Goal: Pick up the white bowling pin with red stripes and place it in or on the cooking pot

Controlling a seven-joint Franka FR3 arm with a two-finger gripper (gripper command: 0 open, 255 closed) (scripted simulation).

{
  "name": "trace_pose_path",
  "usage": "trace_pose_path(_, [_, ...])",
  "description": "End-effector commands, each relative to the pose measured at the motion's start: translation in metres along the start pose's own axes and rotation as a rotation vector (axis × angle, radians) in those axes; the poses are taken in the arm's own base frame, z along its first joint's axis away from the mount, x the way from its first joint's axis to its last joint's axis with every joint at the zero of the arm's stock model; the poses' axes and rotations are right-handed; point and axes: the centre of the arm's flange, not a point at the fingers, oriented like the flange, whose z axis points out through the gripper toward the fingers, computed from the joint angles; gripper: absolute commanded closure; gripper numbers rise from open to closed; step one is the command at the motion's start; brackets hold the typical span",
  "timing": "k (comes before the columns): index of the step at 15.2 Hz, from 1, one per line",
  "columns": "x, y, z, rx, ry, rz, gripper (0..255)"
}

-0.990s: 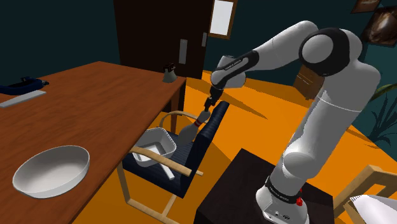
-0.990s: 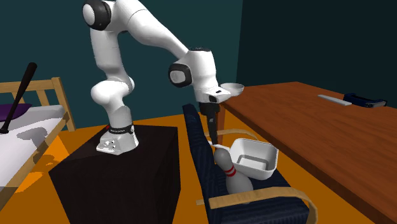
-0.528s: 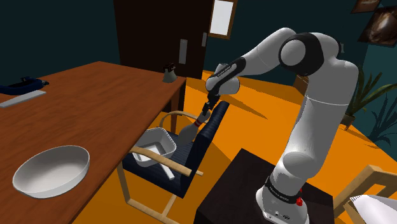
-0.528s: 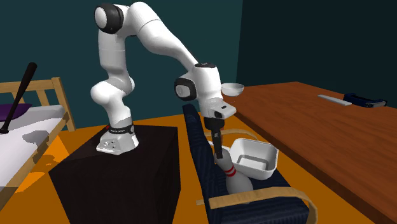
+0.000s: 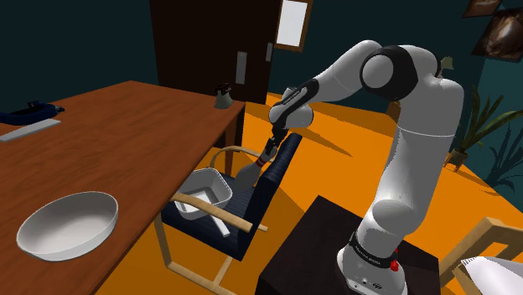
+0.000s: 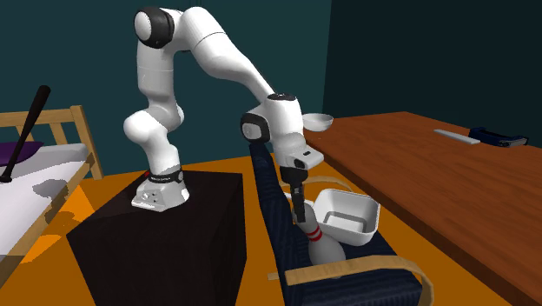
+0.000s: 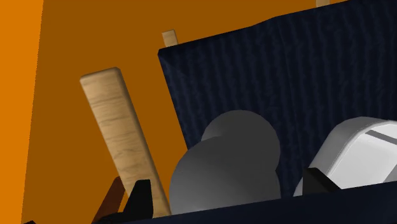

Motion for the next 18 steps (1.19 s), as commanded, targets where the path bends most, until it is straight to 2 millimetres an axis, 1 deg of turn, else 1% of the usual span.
trace_pose_path(1, [-0.005,0.002,0.005,0.004,-0.014,0.006,0])
trace_pose_path(2, [-0.005,0.002,0.005,0.004,-0.014,0.006,0])
trace_pose_path(3, [-0.004,0.002,0.006,0.004,-0.014,0.006,255])
trace_pose_path(6, [-0.003,0.001,0.008,0.004,-0.014,0.006,255])
trace_pose_path(9, [-0.006,0.0,0.006,0.004,-0.014,0.006,255])
trace_pose_path(11, [-0.006,-0.001,0.01,0.004,-0.014,0.006,255])
trace_pose_path(12, [-0.005,0.002,0.005,0.004,-0.014,0.006,255])
trace_pose_path(18, [0.001,0.003,-0.026,0.004,-0.014,0.006,255])
